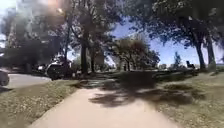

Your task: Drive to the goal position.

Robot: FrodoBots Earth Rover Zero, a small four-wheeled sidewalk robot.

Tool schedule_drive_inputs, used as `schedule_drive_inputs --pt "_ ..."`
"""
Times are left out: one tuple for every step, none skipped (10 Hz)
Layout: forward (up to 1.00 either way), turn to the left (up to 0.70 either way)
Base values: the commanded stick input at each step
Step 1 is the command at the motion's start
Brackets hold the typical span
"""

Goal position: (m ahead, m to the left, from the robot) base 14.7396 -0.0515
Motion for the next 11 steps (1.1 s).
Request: schedule_drive_inputs --pt "0.85 -0.03" --pt "0.85 -0.03" --pt "0.85 -0.03" --pt "0.85 -0.03" --pt "0.85 -0.03" --pt "0.85 -0.03" --pt "0.85 -0.03" --pt "0.85 -0.02" --pt "0.85 -0.01" --pt "0.85 0.13" --pt "0.85 0.33"
